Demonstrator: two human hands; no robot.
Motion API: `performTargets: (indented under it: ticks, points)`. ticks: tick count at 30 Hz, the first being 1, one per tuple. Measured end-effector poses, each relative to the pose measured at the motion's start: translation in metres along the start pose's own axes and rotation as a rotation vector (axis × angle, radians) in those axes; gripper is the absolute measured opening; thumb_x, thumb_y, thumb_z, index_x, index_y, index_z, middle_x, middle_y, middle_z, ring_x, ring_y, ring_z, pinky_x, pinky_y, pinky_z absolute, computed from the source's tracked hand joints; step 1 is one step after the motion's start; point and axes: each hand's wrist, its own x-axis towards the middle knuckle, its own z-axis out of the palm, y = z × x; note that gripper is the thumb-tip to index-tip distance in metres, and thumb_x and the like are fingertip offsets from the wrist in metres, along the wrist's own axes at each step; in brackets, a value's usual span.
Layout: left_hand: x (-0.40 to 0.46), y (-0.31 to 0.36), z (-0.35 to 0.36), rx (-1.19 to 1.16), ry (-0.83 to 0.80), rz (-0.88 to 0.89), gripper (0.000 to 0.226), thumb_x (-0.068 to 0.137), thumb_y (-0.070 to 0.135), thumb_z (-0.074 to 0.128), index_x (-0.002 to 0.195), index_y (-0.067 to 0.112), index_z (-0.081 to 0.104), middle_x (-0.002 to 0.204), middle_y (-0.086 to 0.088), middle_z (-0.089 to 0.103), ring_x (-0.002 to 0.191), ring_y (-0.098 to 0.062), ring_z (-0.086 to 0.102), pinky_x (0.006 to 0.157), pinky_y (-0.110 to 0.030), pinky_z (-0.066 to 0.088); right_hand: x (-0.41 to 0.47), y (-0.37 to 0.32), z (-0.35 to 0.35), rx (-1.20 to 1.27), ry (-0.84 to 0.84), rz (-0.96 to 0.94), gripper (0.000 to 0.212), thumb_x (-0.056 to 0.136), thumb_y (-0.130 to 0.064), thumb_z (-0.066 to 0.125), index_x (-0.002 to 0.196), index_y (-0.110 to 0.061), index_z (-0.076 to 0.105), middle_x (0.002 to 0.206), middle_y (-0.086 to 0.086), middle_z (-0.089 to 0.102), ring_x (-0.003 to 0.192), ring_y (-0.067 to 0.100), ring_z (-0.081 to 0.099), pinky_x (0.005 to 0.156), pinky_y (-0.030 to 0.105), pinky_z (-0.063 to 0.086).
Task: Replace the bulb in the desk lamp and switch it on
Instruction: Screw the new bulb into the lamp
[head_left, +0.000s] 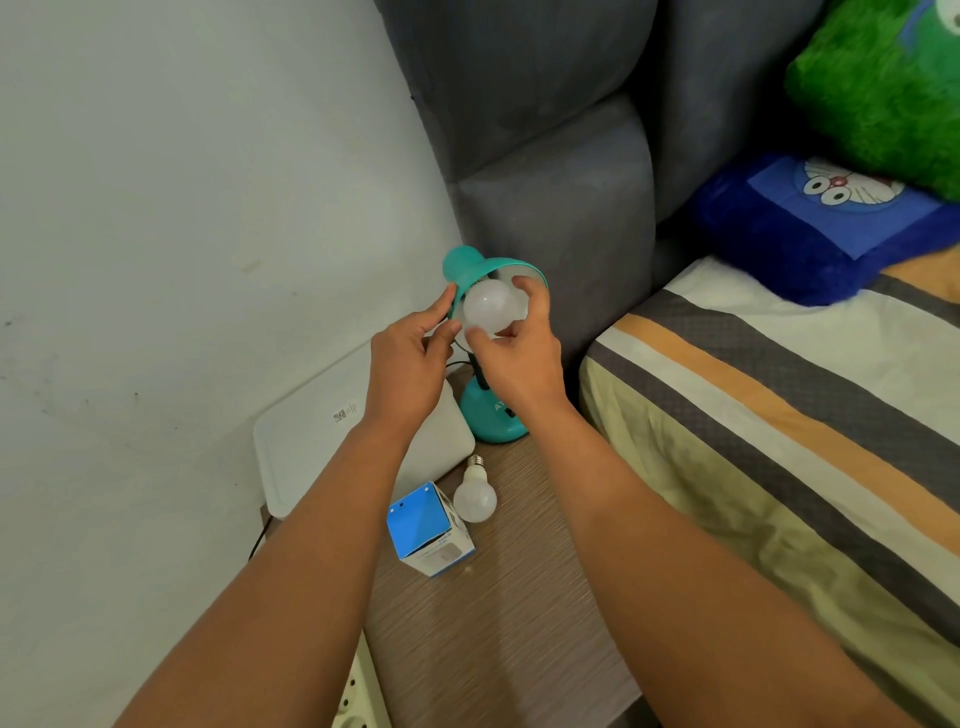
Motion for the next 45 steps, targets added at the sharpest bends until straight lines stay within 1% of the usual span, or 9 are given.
performTargets:
  ticks: [8,16,19,21,25,30,36,41,45]
  points:
    - [-0.001,0.002,0.000,-0.010,0.007,-0.003,0.041,0.100,0.022,0.057,0.140,0.029,0.053,0.105,0.017,0.065,0.091,-0.014,0.071,0.080,-0.010,0.051,0.009,-0.001,0.001,-0.013,0.092,0.060,0.050,0.089,-0.055,0.056,0.119,-0.014,0.056,0.109,0.006,0.066,0.096,0.019,0.064,0.086,0.038,0.056]
    - [-0.001,0.005,0.000,-0.009,0.007,-0.020,0.041,0.100,0.023,0.057,0.140,0.028,0.053,0.106,0.011,0.069,0.090,-0.015,0.071,0.080,-0.007,0.051,0.002,-0.004,-0.003,0.029,0.070,-0.018,0.035,0.100,-0.042,0.045,0.134,-0.033,0.041,0.083,-0.013,0.056,0.084,0.014,0.062,0.083,0.035,0.054]
    - [-0.001,0.006,0.001,-0.010,0.013,-0.032,0.041,0.100,0.024,0.057,0.140,0.029,0.053,0.105,0.011,0.068,0.089,-0.018,0.071,0.078,-0.007,0.050,0.006,-0.004,-0.003,0.074,0.036,0.027,0.035,0.099,-0.048,0.040,0.133,-0.039,0.041,0.101,-0.009,0.061,0.100,0.021,0.065,0.092,0.044,0.055]
    - [-0.001,0.005,0.000,-0.017,0.014,-0.032,0.040,0.100,0.024,0.057,0.140,0.030,0.053,0.104,0.009,0.070,0.087,-0.018,0.071,0.077,-0.009,0.050,0.010,-0.005,-0.004,0.094,-0.003,0.061,0.045,0.093,-0.048,0.050,0.136,-0.040,0.038,0.112,-0.002,0.064,0.104,0.020,0.065,0.093,0.040,0.054]
    - [-0.001,0.007,0.000,-0.008,0.012,-0.024,0.040,0.100,0.024,0.056,0.140,0.028,0.054,0.102,0.009,0.070,0.086,-0.015,0.071,0.075,-0.005,0.048,0.009,-0.006,-0.008,0.016,0.008,0.021,0.059,0.087,-0.033,0.068,0.138,-0.028,0.040,0.083,-0.009,0.065,0.092,0.016,0.067,0.086,0.033,0.054]
    - [-0.002,0.009,-0.001,-0.021,0.008,-0.017,0.040,0.100,0.022,0.057,0.139,0.025,0.055,0.108,0.008,0.070,0.089,-0.015,0.071,0.076,-0.002,0.047,0.009,-0.008,-0.006,-0.019,0.068,0.085,0.053,0.087,-0.057,0.061,0.120,-0.018,0.053,0.108,0.001,0.065,0.096,0.017,0.064,0.085,0.036,0.057]
    - [-0.002,0.009,-0.002,-0.042,0.006,-0.036,0.041,0.099,0.021,0.057,0.140,0.026,0.054,0.111,-0.001,0.073,0.093,-0.016,0.071,0.081,-0.006,0.049,0.013,-0.009,-0.008,-0.142,0.013,0.130,0.053,0.084,-0.071,0.049,0.093,-0.020,0.060,0.091,-0.002,0.063,0.088,0.018,0.062,0.077,0.037,0.056]
    - [-0.002,0.008,0.001,-0.041,0.008,-0.038,0.040,0.100,0.021,0.056,0.140,0.028,0.054,0.101,0.002,0.073,0.088,-0.016,0.071,0.075,-0.005,0.048,0.011,-0.008,-0.008,-0.026,0.077,0.067,0.058,0.087,-0.051,0.061,0.132,-0.017,0.048,0.124,0.008,0.059,0.111,0.025,0.060,0.093,0.043,0.054]
    - [0.000,0.009,0.002,-0.029,0.010,-0.043,0.040,0.100,0.023,0.056,0.140,0.029,0.053,0.100,0.002,0.073,0.087,-0.017,0.071,0.076,-0.008,0.050,0.004,-0.009,-0.006,-0.042,0.095,-0.082,0.047,0.093,-0.029,0.062,0.136,-0.025,0.045,0.129,0.008,0.051,0.115,0.024,0.054,0.095,0.034,0.050]
